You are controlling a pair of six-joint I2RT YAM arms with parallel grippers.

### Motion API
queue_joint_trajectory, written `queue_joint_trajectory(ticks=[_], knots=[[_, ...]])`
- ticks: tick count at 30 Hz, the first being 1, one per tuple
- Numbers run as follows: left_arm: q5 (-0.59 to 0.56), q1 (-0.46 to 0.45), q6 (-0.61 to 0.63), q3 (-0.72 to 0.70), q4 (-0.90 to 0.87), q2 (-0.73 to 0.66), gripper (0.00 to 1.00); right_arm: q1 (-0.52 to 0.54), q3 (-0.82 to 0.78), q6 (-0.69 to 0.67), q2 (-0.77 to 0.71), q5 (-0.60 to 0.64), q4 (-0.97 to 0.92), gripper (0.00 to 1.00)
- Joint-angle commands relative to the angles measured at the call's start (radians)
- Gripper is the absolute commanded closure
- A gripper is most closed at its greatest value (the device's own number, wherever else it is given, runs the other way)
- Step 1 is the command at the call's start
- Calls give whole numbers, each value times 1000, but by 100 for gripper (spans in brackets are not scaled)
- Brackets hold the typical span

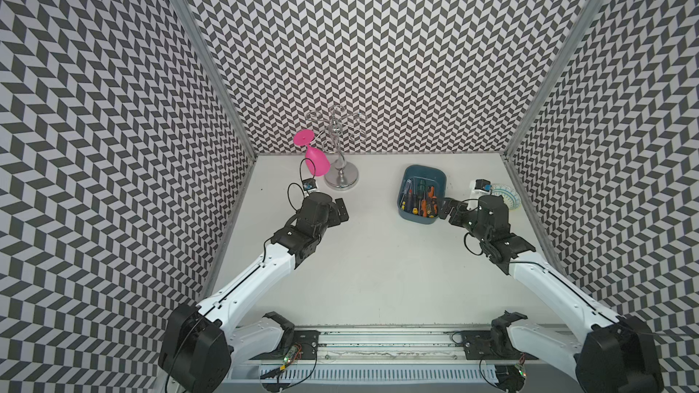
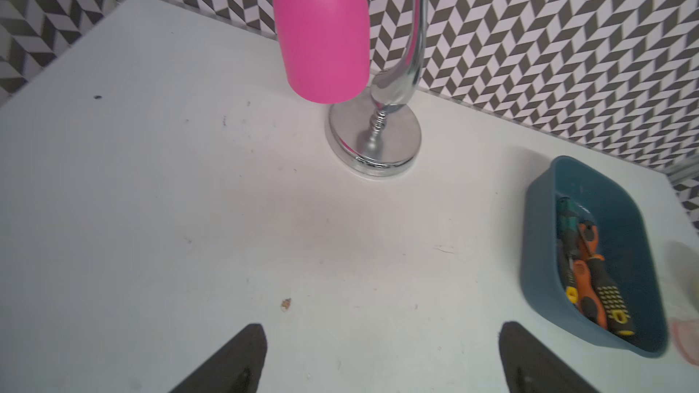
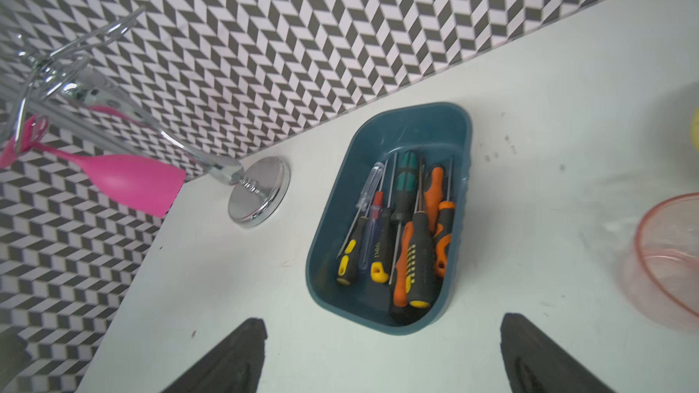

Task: Put the screwdriver on the desktop into the storage box
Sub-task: Reset both arms

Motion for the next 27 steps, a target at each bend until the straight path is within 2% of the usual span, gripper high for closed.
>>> queue_joint_trajectory(ticks=[1, 7, 10, 12, 16, 20, 22, 27], knots=[[-84, 76, 113, -18, 53, 7, 0, 4, -30, -50, -57, 206, 107, 1], [-115, 181, 280, -151, 352, -85, 0, 2, -158, -154, -145, 434, 354, 0], [-113, 237, 373, -228, 527, -118, 0, 2, -192, -219, -147, 499, 446, 1], [-116, 281, 414, -262, 617, -104, 0, 2, -196, -279, -121, 539, 491, 0], [-72, 384, 422, -283, 703, -15, 1, -21, -195, -357, -41, 617, 530, 1], [-40, 437, 391, -373, 904, 61, 1, -48, -259, -388, 4, 632, 616, 0], [-34, 440, 391, -429, 1012, 103, 2, -50, -306, -384, 12, 611, 666, 1], [-23, 428, 408, -476, 1145, 202, 4, -50, -418, -430, 75, 562, 890, 0]])
